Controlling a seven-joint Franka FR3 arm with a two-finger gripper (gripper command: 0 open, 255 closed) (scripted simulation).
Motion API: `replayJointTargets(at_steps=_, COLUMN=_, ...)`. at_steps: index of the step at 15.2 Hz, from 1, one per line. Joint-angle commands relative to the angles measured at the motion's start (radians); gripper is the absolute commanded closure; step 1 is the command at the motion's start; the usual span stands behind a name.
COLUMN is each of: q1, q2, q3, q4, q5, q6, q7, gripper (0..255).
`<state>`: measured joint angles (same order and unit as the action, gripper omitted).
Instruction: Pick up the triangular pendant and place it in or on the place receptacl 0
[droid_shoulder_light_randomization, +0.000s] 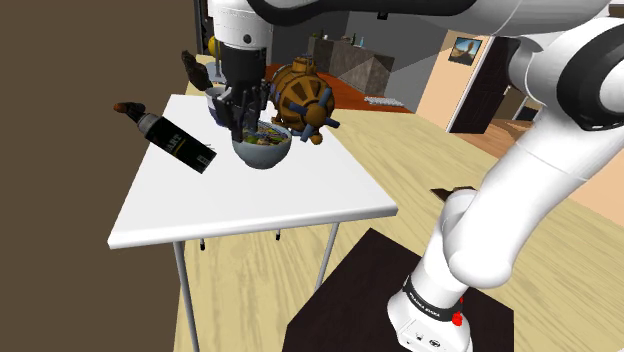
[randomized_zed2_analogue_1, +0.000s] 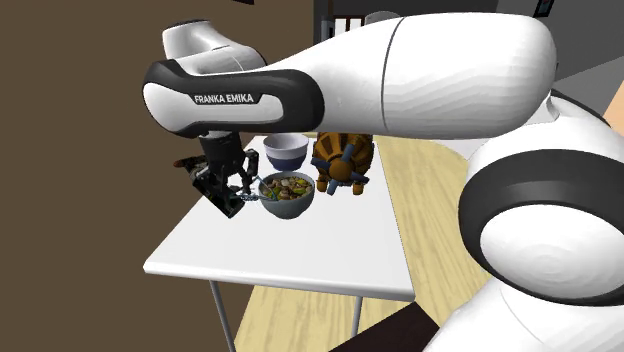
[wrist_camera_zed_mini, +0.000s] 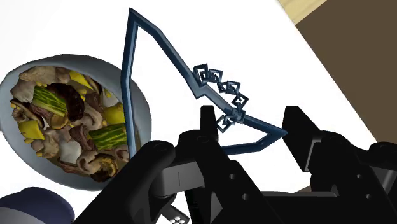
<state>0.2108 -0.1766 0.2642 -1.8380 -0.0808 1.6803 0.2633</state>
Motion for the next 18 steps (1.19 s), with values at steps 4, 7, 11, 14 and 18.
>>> replayJointTargets(at_steps=4, q1=-0.047, q2=0.073, q3=-0.059, q4=0.080, q5=-0.023, q6=0.001, q7=-0.102, gripper=255)
replayJointTargets(at_steps=7, q1=-0.075, q2=0.127, q3=-0.090, q4=0.145, q5=-0.034, q6=-0.004, q7=-0.161, gripper=255)
replayJointTargets(at_steps=11, q1=-0.113, q2=0.216, q3=-0.129, q4=0.257, q5=-0.045, q6=-0.018, q7=-0.239, gripper=255)
replayJointTargets(at_steps=14, q1=-0.114, q2=0.209, q3=-0.130, q4=0.208, q5=-0.044, q6=0.024, q7=-0.235, gripper=255)
replayJointTargets(at_steps=18, q1=-0.115, q2=0.203, q3=-0.131, q4=0.146, q5=-0.045, q6=0.079, q7=-0.230, gripper=255)
